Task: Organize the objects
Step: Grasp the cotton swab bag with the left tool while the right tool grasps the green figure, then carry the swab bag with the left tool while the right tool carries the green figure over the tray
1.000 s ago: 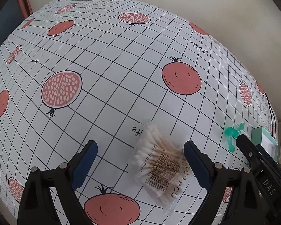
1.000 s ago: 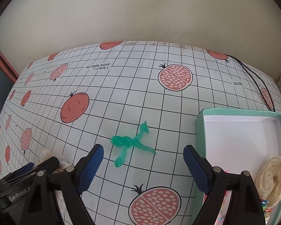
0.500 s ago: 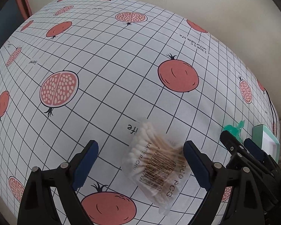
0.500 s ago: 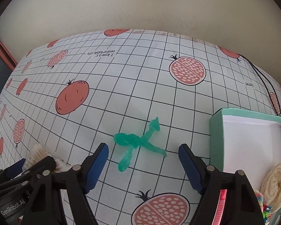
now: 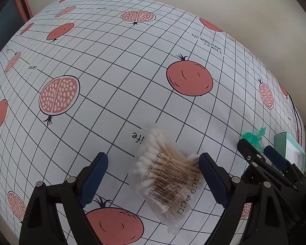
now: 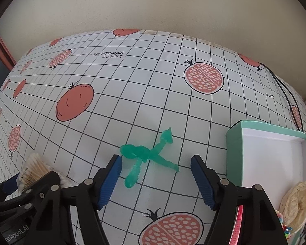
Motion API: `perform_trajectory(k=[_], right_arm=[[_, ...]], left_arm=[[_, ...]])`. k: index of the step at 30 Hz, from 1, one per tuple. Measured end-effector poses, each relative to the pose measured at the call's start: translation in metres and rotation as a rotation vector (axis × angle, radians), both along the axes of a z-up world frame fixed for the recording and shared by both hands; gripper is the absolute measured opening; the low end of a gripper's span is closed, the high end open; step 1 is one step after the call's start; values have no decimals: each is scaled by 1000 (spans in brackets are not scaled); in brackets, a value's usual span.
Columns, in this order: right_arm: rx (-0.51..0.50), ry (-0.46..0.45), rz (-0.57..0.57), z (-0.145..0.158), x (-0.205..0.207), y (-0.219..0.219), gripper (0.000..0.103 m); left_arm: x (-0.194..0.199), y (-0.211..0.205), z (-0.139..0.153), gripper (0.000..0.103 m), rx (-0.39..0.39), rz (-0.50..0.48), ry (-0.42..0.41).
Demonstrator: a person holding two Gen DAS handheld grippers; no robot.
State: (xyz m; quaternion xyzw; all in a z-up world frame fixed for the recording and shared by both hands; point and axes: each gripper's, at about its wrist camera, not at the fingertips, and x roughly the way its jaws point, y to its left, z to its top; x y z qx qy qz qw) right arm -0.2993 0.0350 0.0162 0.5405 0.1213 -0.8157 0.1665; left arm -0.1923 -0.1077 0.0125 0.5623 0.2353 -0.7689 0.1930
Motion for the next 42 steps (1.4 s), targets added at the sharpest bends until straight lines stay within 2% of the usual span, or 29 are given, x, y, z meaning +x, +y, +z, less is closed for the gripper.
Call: perform_trajectory(k=[6,10,12,14,24,27,28,32,33,42], right_arm=[[5,-6,-2,1,1,-1,72],[0,-1,3,2,2,-2,64],[-1,-1,15,3,3,-4,57],[-1,0,18,4,5,-5,52],[-5,-2,10,4,3,-3,42],[-5,-3,10,4,2,-2,41],[-6,-4,10,4,3,-2,41],[-6,-5,12,4,6,-1,39],[-7,-5,11,5,8,-1,39],[-36,-32,-3,7,12,4,39]], left_arm=[[2,0,-1,91,12,12,-2],[4,2,-1,90,7,6,3],[4,4,1,84,8,-3,13],[4,6,4,68,19,-11,27],[6,10,9,42,49,-37,74],[-10,15,13,39,52,-42,82],[-21,4,14,37,55,-44,85],[-21,3,16,30,71,-35,102],[-36,0,14,30,70,-34,105],[-19,-5,32,27,79,-30,138]])
